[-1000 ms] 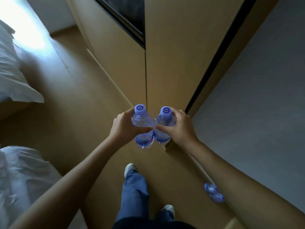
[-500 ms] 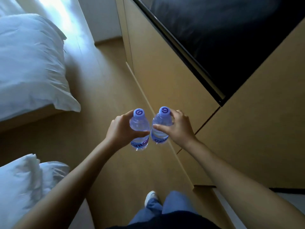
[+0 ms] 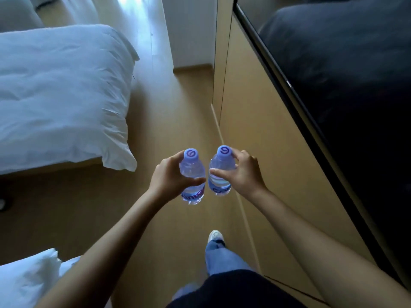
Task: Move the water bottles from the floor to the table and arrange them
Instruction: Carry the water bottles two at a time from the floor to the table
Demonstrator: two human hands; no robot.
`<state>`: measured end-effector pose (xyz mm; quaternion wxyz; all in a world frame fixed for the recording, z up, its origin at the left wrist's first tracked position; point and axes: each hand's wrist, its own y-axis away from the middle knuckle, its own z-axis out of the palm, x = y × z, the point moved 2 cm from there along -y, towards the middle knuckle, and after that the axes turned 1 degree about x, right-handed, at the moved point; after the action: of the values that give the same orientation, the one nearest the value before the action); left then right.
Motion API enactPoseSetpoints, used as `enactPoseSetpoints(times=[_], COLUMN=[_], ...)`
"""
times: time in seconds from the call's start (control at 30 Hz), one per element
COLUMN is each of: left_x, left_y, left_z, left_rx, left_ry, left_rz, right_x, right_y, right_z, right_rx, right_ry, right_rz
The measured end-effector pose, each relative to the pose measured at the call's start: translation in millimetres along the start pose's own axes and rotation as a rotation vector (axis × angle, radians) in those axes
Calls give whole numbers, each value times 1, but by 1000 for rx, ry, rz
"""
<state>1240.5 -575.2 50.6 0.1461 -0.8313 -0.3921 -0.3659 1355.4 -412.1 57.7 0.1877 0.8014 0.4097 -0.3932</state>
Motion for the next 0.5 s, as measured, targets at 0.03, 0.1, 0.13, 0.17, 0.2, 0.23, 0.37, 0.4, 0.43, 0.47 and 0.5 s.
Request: enactPoseSetpoints(times=[0.03, 0.1, 0.13, 0.17, 0.2, 0.23, 0.37, 0.4, 0.43, 0.47, 0.5], left_x=[-1, -3, -5, -7, -9, -11, -29, -36, -43, -50, -57], left_y=[-21, -65, -86, -106, -124, -143, -224, -246, -268, -290, -313], left_z=[-6, -18, -25, -31, -37, -43, -65, -70, -75, -81, -87], left_rx=[9, 25, 34, 45, 58, 74, 108, 109, 108, 110, 116], left_ry=[-1, -1, -2, -3, -5, -12, 0, 9, 11, 9, 0], left_rz=[-10, -22, -24, -22, -24, -27, -42, -42, -42, -36, -28], right_x=[-5, -14, -18, -22, -26, -30, -41, -43, -45, -46, -49], right_y=[-24, -73, -98, -121, -143, -165, -253, -276, -298, -321, -344], right_z=[1, 5, 7, 9, 12, 15, 35, 41, 48, 56, 64], right_rx=[-10, -41, -51, -59, -69, -78, -100, -98, -95, -92, -90], right_ry=[-4, -15, -16, -13, -10, -8, 5, 10, 16, 18, 14], right_rz=[-9, -31, -42, -53, -63, -72, -94, -95, -96, -96, -94])
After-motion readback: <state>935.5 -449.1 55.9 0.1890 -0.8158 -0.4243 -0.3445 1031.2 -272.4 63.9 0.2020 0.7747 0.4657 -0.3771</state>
